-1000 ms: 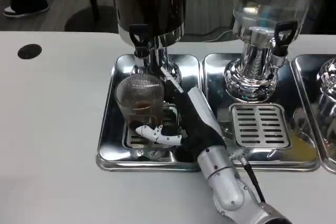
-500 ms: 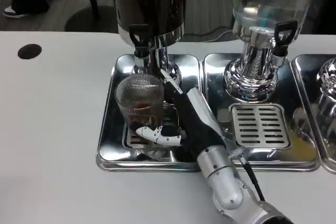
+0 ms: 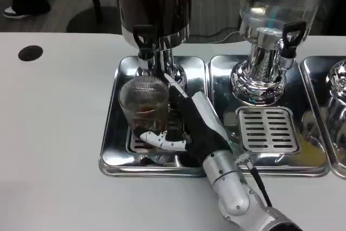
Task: Grasp the cup under the faucet to collect the drink, then remove the cup.
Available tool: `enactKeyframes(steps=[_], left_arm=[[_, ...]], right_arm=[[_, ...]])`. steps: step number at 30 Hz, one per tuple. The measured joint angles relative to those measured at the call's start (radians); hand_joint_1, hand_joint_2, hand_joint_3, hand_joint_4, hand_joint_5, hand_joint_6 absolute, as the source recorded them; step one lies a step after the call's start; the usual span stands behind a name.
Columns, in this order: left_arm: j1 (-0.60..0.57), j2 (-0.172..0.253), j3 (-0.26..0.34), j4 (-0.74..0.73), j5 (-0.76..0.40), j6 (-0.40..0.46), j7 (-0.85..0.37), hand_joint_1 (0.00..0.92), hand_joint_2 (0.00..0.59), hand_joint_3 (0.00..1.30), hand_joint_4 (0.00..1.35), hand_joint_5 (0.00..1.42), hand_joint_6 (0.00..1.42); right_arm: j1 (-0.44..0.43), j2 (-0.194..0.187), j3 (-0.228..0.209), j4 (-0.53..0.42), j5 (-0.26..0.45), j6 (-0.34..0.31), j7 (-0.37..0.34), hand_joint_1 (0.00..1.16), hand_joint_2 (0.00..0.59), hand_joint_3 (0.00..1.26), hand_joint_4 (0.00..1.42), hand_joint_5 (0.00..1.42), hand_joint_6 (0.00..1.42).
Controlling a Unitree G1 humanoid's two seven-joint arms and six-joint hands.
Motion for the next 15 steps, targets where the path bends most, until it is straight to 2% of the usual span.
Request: enactKeyframes(steps=[6,15], left_arm=[[0.0,-0.007,-0.002,0.0,0.0,0.0,0.0,0.0,0.022,0.0,0.0,0.0,0.0],[-0.008,-0.007,-0.006,0.0,0.0,0.0,0.0,0.0,0.022,0.0,0.0,0.0,0.0]], right_arm=[[-0.002,0.0,0.002,0.0,0.0,0.008,-0.013,0.92,0.188,0.19,0.28,0.27,0.22],[-0.004,0.0,0.002,0.0,0.015,0.014,-0.018,0.92,0.188,0.29,0.31,0.29,0.23]])
